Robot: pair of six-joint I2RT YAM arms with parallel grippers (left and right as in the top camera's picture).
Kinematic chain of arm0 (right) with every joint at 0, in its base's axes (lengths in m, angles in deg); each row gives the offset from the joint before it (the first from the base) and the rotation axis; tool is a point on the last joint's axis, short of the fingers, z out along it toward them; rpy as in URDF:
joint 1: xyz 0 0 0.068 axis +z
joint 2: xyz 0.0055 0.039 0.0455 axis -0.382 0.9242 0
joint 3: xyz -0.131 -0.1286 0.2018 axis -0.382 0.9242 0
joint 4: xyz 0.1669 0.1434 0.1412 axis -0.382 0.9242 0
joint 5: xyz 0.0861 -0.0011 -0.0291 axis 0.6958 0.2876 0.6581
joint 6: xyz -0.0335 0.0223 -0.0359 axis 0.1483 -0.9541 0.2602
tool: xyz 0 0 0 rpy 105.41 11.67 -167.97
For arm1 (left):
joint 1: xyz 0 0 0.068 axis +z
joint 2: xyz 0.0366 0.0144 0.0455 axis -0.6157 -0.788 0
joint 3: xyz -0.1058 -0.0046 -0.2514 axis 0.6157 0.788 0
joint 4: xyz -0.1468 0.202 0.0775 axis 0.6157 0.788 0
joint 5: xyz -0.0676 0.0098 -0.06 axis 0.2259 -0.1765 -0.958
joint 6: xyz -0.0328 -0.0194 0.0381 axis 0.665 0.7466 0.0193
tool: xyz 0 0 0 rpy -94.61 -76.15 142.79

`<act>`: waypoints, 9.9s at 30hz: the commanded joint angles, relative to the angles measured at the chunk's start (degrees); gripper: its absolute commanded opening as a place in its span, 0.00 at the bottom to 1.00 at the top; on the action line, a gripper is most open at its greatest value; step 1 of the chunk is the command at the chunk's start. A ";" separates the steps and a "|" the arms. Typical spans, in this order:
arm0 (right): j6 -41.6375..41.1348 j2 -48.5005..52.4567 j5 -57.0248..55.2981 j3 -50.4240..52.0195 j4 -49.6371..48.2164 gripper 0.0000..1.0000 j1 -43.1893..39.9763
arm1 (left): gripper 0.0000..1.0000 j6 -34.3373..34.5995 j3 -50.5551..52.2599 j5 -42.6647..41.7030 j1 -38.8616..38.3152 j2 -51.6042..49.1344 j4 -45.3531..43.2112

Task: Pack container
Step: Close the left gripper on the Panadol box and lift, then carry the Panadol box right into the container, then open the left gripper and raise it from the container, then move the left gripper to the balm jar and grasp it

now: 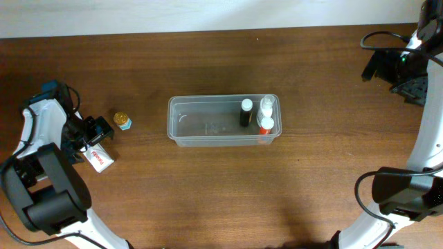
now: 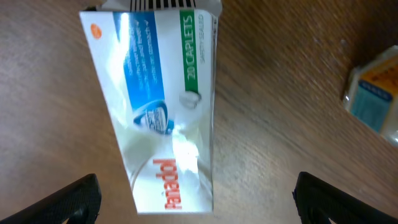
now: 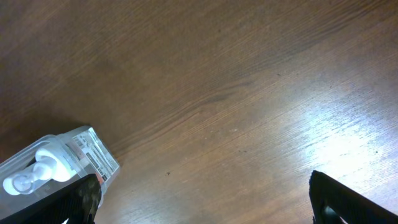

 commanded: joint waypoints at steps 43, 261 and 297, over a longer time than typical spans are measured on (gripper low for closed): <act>-0.28 0.04 -0.52 -0.07 0.26 0.98 -0.02 | 0.78 0.76 0.63 3.26 0.37 -8.94 -5.25; -0.28 0.04 -0.52 -0.07 0.13 0.98 0.00 | 0.99 -14.86 -23.04 5.81 -16.33 -16.11 9.51; -0.28 0.04 -0.52 -0.07 0.13 0.98 0.00 | 0.47 -14.84 -21.90 5.38 -16.35 -19.85 3.56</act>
